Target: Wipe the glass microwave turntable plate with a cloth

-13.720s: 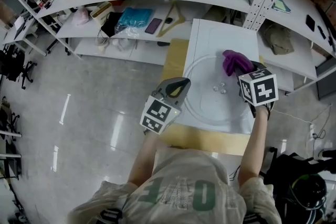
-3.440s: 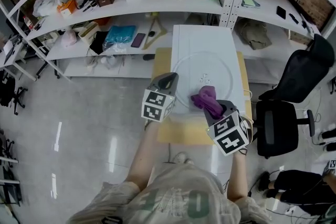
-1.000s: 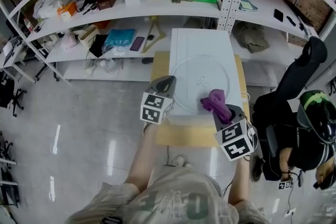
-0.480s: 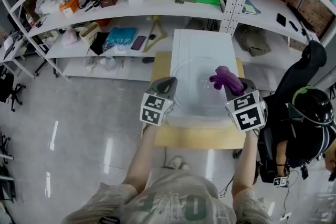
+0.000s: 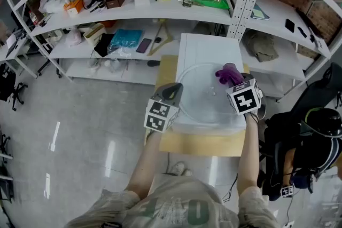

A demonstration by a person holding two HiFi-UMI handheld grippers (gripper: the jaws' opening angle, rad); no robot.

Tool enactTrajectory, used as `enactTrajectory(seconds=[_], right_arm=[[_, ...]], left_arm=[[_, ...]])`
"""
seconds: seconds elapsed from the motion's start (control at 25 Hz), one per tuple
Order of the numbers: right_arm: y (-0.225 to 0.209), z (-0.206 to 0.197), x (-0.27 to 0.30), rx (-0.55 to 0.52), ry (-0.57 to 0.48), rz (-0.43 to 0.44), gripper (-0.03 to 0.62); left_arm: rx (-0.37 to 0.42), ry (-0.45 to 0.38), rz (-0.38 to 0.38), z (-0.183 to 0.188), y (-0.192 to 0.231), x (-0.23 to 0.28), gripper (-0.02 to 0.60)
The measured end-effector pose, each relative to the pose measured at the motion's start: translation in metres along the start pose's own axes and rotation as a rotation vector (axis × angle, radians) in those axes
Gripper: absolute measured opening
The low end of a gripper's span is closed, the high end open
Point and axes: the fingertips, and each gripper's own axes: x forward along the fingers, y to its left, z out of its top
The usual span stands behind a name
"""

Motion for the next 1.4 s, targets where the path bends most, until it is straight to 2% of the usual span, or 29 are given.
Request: enactTrajectory(seconds=[0.28,0.68,0.96,1.2,1.4], right_arm=[[0.015,-0.008,-0.015,-0.011,0.009,0.034,0.055],[0.089,-0.051,-0.097,-0.009,-0.022,0.09,0.055],[0.108,-0.063,-0.117,0.015,-0.028,0.115,0.055],[0.095,-0.052,-0.115,0.026,-0.06,0.094,0.055],[0.029,-0.021,-0.088,0.038,-0.098,-0.027,0.055]], left_arm=[[-0.003,-0.003,0.002,0.001,0.0,0.0,0.002],[0.005,-0.001,0.004,0.001,0.001,0.0,0.002],[0.003,0.002,0.013,0.0,0.002,-0.001,0.002],[-0.002,0.001,0.011,0.0,0.003,-0.001,0.002],[-0.004,0.002,0.011,0.001,0.002,-0.002,0.002]])
